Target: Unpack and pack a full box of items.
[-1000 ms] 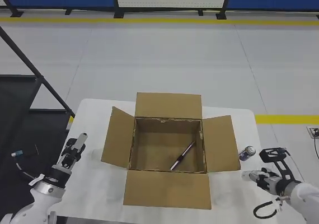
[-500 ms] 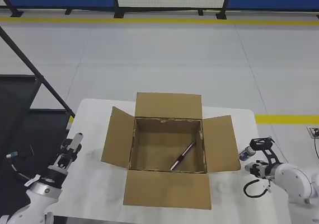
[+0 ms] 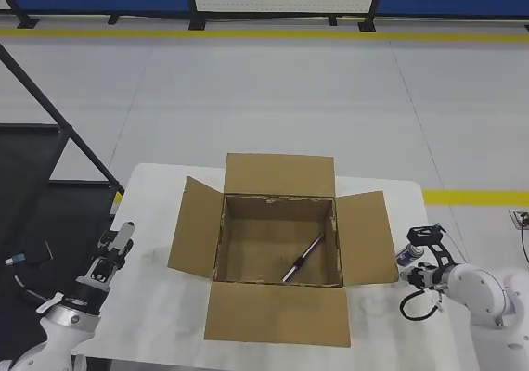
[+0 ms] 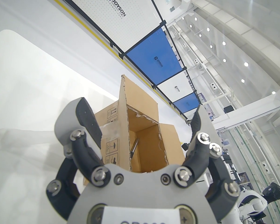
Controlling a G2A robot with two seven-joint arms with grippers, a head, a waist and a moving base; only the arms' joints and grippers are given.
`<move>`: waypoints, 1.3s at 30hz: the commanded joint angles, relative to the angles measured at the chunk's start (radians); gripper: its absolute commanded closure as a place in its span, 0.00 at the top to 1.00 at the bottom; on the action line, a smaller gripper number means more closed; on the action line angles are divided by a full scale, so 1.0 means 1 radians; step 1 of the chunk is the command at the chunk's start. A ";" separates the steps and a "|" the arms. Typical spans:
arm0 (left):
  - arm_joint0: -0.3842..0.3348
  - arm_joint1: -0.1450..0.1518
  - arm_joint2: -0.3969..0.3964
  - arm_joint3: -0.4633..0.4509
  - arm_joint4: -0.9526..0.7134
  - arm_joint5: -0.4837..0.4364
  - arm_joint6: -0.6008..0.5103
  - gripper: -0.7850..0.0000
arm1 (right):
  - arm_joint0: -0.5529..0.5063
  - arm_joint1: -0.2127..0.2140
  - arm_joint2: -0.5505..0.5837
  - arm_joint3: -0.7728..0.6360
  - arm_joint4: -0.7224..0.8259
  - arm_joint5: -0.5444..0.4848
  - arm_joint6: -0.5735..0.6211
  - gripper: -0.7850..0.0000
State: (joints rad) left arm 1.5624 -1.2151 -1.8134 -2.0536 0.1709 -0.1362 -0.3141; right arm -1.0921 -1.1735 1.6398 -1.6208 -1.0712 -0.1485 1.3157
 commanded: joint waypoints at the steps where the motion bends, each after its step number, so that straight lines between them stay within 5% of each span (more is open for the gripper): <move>1: 0.003 0.000 -0.001 -0.001 0.000 -0.005 -0.001 1.00 | -0.005 0.002 0.000 -0.002 0.004 0.002 -0.001 0.49; 5: 0.009 0.001 -0.003 -0.001 -0.001 -0.011 -0.001 1.00 | -0.018 0.007 0.004 -0.016 0.006 0.011 0.002 0.53; 8: 0.013 0.002 -0.006 0.001 -0.003 -0.014 -0.002 1.00 | -0.034 0.011 0.021 -0.047 0.001 0.041 0.001 0.68; 10: 0.016 0.003 -0.009 0.002 -0.003 -0.017 -0.002 1.00 | -0.057 0.013 0.050 -0.101 0.006 0.092 -0.005 0.89; 14: 0.019 0.004 -0.019 0.003 -0.012 -0.022 -0.003 1.00 | -0.149 0.014 0.148 -0.308 0.091 0.184 -0.045 1.00; 22: 0.034 0.004 -0.038 0.014 -0.046 -0.043 0.005 1.00 | -0.183 0.028 0.151 -0.717 0.127 0.120 0.010 1.00; 28: 0.053 0.004 -0.060 0.017 -0.089 -0.072 0.012 1.00 | 0.114 0.036 -0.150 -0.663 0.123 0.014 0.150 1.00; 34: 0.080 0.005 -0.090 0.033 -0.130 -0.103 0.011 1.00 | 0.533 -0.010 -0.549 -0.315 0.139 0.038 0.220 1.00; 39: 0.091 0.006 -0.120 0.046 -0.165 -0.121 -0.003 1.00 | 0.752 -0.075 -0.770 -0.011 0.224 0.107 0.190 1.00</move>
State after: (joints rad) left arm 1.6525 -1.2095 -1.9277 -2.0096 0.0099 -0.2545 -0.3123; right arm -0.3831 -1.2371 0.9118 -1.7047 -0.8657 -0.0563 1.5162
